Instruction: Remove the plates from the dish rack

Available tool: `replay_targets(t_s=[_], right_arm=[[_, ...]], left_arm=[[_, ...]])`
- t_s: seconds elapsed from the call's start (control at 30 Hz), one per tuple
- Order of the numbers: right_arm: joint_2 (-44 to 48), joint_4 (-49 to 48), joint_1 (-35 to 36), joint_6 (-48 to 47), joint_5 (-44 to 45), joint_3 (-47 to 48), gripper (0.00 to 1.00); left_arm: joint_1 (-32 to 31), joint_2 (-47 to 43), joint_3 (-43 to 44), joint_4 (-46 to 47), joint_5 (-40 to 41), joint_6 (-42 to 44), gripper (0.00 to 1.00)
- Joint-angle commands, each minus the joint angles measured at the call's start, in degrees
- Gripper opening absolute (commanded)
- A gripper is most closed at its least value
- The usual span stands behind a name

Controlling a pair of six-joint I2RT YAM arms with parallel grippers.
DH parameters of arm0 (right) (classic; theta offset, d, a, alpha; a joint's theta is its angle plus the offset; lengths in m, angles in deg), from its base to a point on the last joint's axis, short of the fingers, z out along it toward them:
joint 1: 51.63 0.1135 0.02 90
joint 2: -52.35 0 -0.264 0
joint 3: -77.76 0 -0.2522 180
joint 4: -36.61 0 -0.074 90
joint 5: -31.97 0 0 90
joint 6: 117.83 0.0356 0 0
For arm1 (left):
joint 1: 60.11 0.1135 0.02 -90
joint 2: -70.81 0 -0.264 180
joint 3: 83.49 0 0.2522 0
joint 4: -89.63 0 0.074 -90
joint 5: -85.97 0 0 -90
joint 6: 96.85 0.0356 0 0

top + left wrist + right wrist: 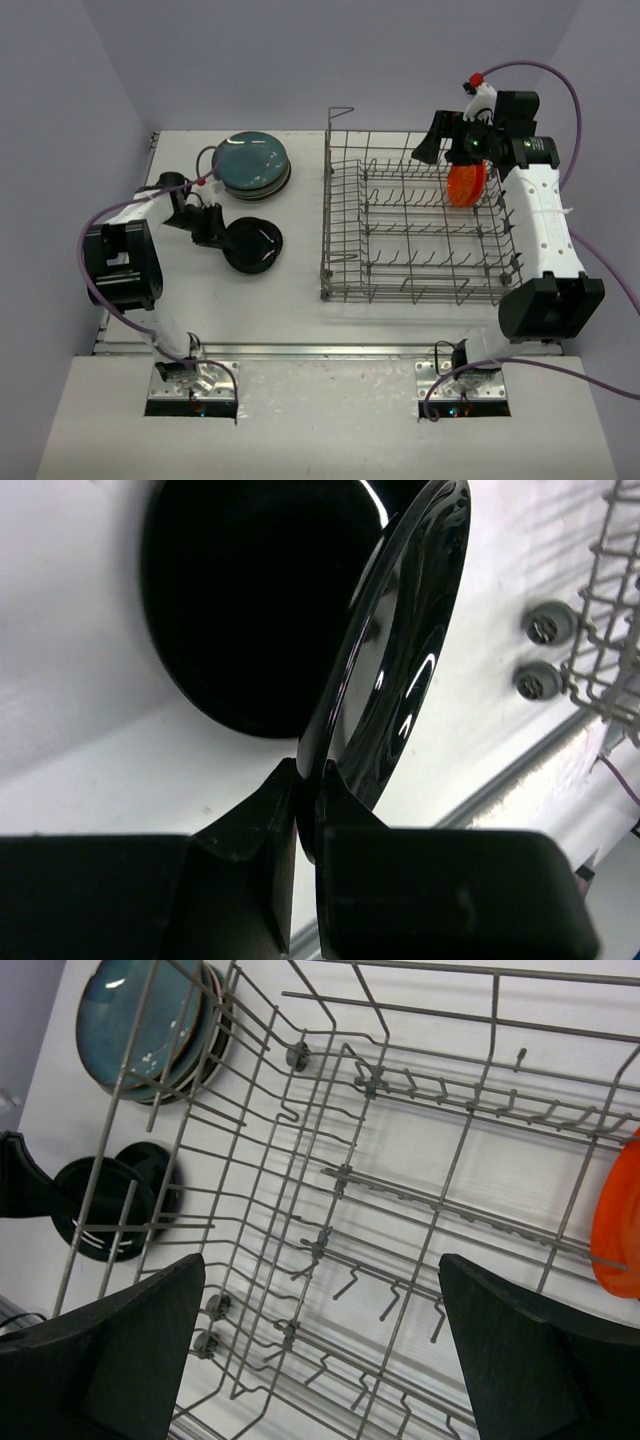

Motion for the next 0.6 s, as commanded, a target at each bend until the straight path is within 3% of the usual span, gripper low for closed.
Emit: replay_targets(t_s=[0.0,0.17,0.37,0.57], right_arm=[[0.0,1.6,-0.8,-3.3,2.4,1.6,0.99],[-0.2,1.8,-1.7,-4.7,3.0,0.6,0.99],[-1.3,2.0,-2.7,-5.4,2.4,0.9,0.99],[-2.8,1.8,-3.4,-5.5,15.9,2.0,0.95]], left_arm=[[0.3,4.0,4.8,7.3,-0.6,-4.0,0.00],[0.3,7.3,7.0,9.7,-1.6,-6.4,0.01],[0.3,10.3,8.5,8.9,-3.7,-6.9,0.20],[-0.2,7.4,7.2,6.5,-2.5,-3.2,0.33]])
